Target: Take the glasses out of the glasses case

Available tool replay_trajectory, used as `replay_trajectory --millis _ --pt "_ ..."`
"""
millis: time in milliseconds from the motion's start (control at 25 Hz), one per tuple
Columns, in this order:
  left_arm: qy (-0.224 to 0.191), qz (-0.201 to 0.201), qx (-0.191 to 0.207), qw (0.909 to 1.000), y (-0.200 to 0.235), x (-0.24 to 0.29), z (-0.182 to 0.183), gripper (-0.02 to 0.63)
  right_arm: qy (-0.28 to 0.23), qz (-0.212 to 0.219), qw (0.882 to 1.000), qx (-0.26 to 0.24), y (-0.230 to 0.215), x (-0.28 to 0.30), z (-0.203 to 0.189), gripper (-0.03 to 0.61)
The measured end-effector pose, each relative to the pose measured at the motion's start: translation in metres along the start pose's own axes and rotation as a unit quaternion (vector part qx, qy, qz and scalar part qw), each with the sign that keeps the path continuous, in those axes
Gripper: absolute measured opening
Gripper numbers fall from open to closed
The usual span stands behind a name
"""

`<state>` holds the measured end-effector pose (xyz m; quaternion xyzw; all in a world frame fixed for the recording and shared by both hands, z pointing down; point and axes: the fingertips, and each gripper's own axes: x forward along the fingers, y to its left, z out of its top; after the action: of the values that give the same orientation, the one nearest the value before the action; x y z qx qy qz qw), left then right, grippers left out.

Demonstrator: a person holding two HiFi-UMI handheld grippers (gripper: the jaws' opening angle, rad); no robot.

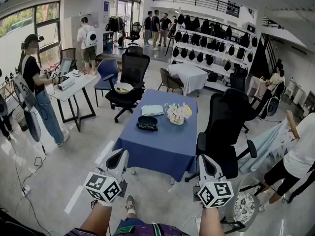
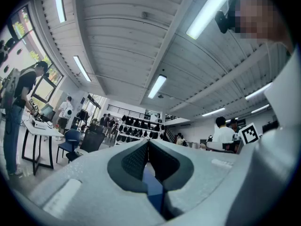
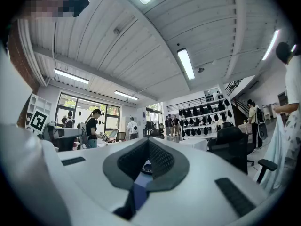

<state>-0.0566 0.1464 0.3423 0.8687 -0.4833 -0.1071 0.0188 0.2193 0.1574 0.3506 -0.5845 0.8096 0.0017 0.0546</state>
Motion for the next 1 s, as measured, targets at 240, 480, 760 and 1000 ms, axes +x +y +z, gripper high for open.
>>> replay_trajectory --millis 240,480,760,1000 --pt "0.010 0.000 0.016 0.9998 -0.005 0.003 -0.005 0.015 -0.002 -0.001 1.000 -0.003 -0.005 -0.001 0.002 0.003" --pt "0.009 0.000 0.018 0.9998 -0.008 0.001 -0.005 0.015 -0.005 0.000 1.000 -0.004 -0.004 -0.002 0.002 0.003" --pt "0.009 0.004 0.017 0.9998 -0.002 0.001 -0.003 0.015 -0.005 -0.001 1.000 -0.002 -0.001 0.004 0.000 0.003" --pt "0.014 0.009 0.013 0.9998 0.005 -0.003 -0.007 0.015 0.003 0.005 1.000 0.000 0.008 0.006 -0.006 0.003"
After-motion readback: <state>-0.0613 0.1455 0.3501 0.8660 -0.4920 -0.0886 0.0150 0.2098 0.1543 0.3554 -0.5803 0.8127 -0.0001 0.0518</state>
